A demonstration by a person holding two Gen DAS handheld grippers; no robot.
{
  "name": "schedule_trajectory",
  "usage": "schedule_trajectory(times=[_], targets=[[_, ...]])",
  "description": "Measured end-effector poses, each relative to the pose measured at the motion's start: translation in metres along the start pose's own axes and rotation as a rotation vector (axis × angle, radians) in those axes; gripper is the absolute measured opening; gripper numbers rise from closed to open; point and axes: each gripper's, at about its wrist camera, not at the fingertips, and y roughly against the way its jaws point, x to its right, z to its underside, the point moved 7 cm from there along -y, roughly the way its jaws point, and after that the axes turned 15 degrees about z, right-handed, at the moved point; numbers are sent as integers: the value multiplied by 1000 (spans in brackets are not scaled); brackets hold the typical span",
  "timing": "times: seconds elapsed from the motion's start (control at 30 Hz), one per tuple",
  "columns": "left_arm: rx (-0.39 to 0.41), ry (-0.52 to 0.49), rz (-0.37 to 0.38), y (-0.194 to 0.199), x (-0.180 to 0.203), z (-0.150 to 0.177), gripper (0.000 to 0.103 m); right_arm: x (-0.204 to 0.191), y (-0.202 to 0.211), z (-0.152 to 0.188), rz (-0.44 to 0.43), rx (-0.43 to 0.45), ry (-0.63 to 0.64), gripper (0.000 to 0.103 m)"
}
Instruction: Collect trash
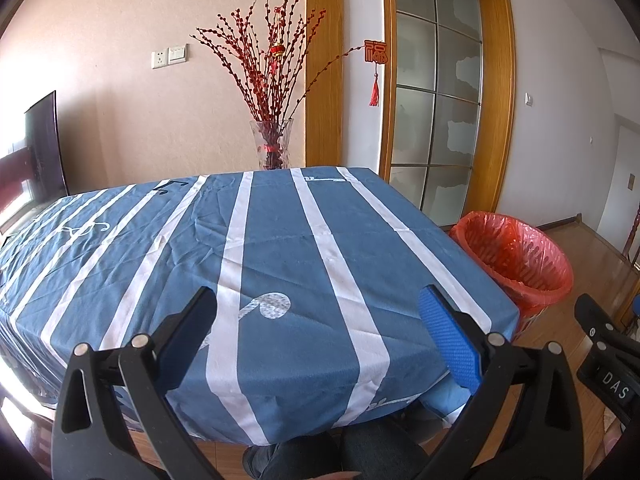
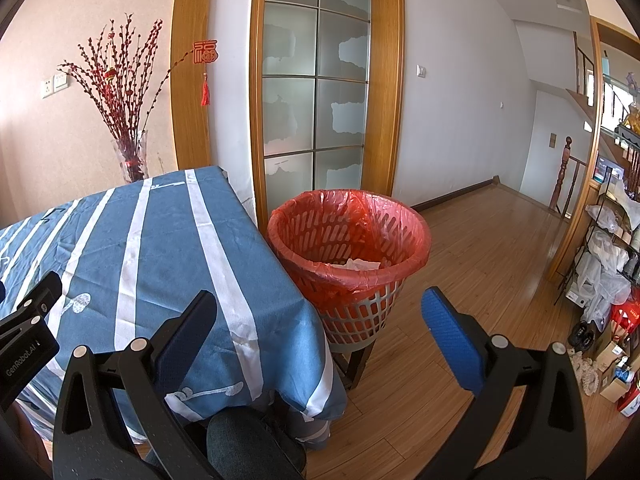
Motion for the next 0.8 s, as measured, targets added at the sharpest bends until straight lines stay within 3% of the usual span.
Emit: schedule_trajectory(times=[0.8], targets=[[-19, 8, 9, -3, -2, 7, 99, -6, 4, 7, -5, -5, 1, 101]])
